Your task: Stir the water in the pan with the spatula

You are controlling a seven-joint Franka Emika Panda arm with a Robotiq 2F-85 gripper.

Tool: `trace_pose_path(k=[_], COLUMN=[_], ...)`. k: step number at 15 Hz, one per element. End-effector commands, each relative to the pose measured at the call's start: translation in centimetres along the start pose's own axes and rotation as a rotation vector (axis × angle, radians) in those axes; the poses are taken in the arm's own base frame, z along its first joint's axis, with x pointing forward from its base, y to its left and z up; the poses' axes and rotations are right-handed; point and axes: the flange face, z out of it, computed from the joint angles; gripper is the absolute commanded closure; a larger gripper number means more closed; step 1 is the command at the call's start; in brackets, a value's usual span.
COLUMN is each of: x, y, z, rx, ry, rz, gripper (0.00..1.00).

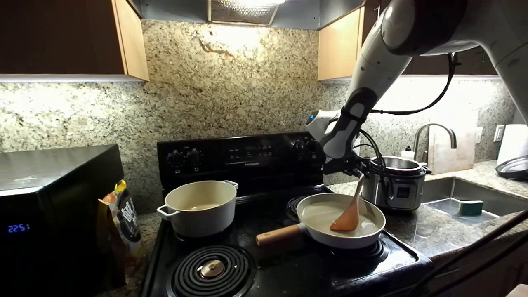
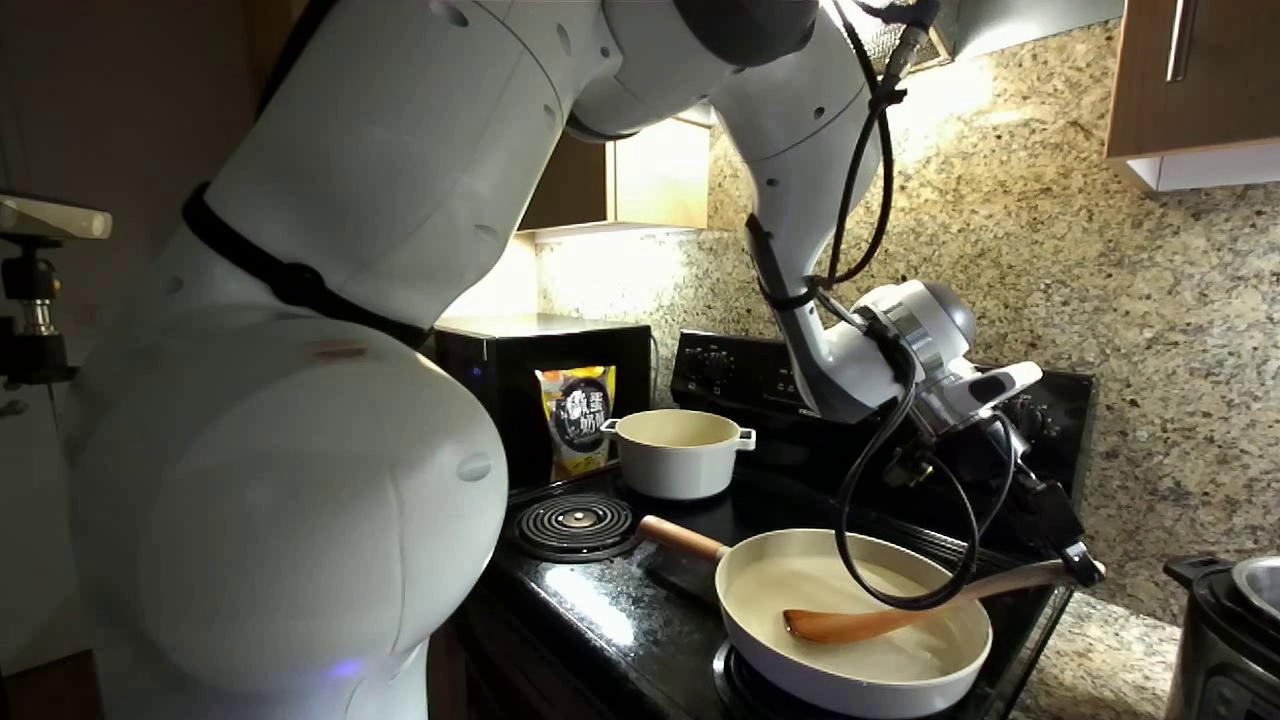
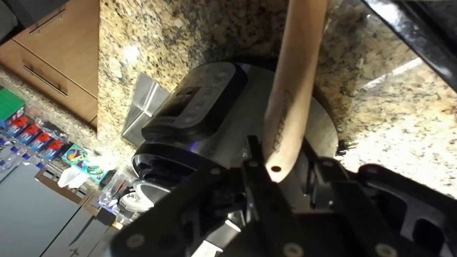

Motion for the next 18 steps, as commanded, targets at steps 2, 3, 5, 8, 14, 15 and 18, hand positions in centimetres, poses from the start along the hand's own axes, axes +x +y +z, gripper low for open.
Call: trace_pose_path(k=[2, 3, 5, 8, 14, 15, 18], x=[0.2, 0.4, 0.8, 1.7, 4.4, 4.8, 5.9], y=[2.8, 3.2, 4.0, 4.6, 4.7, 4.5, 3.9], z=[3.2, 3.9, 5.0, 5.5, 4.7, 4.5, 3.7], rx=[-0.007, -0.018, -0.037, -0.056, -0.072, -0.072, -0.075], ry=[-0.063, -0.073, -0.089, -0.099, -0.084, -0.080, -0.068], rz=[0.061, 0.071, 0.088, 0.112, 0.139, 0.143, 0.154], gripper=[0.93, 0.93, 0.93, 0.93, 0.93, 0.93, 0.93])
